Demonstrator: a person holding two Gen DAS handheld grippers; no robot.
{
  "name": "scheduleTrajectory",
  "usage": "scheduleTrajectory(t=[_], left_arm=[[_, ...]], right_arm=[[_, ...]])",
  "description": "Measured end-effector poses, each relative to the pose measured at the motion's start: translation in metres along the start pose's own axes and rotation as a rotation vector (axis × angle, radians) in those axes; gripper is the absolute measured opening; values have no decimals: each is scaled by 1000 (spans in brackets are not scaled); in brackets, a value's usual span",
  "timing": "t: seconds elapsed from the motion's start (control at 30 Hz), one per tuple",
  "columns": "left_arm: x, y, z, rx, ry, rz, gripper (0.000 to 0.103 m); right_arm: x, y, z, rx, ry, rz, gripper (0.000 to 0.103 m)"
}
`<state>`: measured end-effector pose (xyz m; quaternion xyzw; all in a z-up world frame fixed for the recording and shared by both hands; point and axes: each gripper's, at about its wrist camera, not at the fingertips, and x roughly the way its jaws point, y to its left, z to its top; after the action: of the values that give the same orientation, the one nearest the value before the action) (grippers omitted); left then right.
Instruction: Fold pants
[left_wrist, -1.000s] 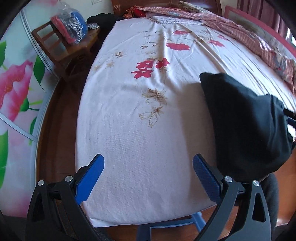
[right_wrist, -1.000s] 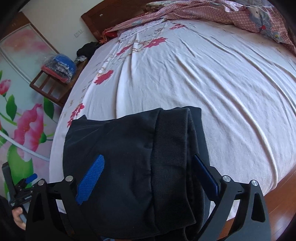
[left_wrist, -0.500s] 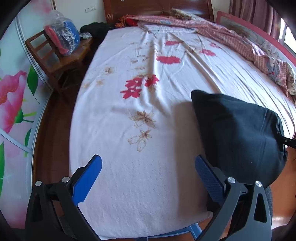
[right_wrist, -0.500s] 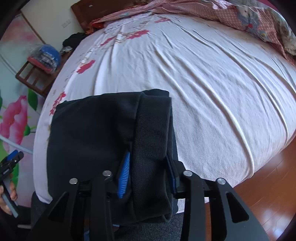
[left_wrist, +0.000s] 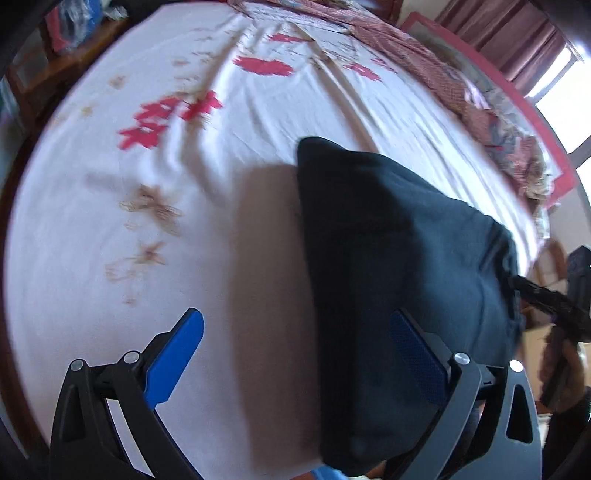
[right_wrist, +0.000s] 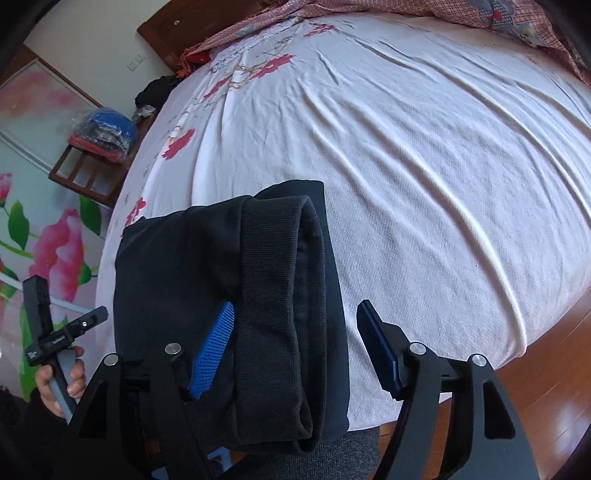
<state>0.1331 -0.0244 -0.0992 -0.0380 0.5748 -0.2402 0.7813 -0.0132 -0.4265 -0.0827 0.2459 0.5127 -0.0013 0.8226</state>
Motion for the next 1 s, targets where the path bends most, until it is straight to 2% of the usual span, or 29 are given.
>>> scheduleTrajectory(t=[0.1,0.2,0.23,0.4,0.43,0.53,0.63,0.8,0.87,0.9,0.97,1.0], left_arm=[[13,7,-2,-70,38,-136,101],[28,12,-3,-133,73,-216,101],[31,12,-3,-147,74,-218,101],[37,3,1,-126,86,-262,101],[40,0,2,-122,108,-318,101],[49,-5,4,-127,135,-364,101],[58,-17,3,-145,186,-479,101],[58,-28,4,-134,171,-467,100],[58,-27,5,-130,164,-437,88],[58,-27,5,-116,163,-409,78],[58,-27,4,-82,159,-392,73],[57,-26,4,-81,158,-396,72]], right_arm=[[0,1,-4,-5,4,-3,69],[2,-1,-5,3,12,8,69],[3,-2,-5,6,16,21,69],[8,-6,-4,21,26,27,69],[8,-7,-4,25,27,33,69],[8,-7,-4,30,26,37,69],[8,-9,-5,32,27,43,69],[10,-15,-4,40,44,67,69],[12,-18,-4,56,52,86,69],[13,-22,-4,78,59,106,69],[16,-28,-6,114,72,154,69],[17,-32,-7,127,74,166,78]])
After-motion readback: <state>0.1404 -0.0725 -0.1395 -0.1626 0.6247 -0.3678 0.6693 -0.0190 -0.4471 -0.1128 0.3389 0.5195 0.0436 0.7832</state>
